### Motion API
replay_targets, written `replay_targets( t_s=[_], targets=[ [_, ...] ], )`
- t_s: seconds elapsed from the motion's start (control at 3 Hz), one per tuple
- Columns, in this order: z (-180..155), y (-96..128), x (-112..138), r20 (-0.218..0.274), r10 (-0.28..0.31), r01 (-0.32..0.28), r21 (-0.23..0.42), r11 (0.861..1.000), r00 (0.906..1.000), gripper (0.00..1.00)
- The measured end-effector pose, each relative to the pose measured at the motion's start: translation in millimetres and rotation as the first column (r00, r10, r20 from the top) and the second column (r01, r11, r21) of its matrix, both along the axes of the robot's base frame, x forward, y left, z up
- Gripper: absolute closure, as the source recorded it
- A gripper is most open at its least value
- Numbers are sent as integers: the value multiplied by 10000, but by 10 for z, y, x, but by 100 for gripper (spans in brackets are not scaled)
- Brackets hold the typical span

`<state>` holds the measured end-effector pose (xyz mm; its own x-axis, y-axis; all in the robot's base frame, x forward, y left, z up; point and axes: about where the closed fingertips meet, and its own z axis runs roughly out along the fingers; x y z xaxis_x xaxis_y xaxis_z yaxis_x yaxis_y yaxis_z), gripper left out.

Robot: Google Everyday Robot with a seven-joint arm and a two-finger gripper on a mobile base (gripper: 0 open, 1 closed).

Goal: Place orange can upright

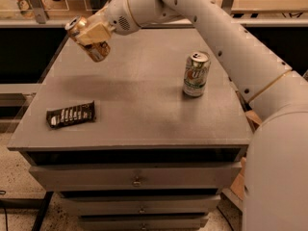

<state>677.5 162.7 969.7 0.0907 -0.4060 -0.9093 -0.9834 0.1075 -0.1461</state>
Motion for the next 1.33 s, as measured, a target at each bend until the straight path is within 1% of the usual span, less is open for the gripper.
replay_targets(
  t_s=[0.33, 0.67, 1.0, 1.33],
  targets=[
    [103, 44, -120, -55, -8, 11, 612, 9981, 10000, 100],
    [107, 176, -202, -340, 229, -190, 1122, 9935, 9992, 100],
    [99, 340, -172, -412, 514, -449, 1466, 9882, 9978, 100],
    [69, 481, -112, -580, 695, -588, 1701, 9837, 9959, 100]
  ],
)
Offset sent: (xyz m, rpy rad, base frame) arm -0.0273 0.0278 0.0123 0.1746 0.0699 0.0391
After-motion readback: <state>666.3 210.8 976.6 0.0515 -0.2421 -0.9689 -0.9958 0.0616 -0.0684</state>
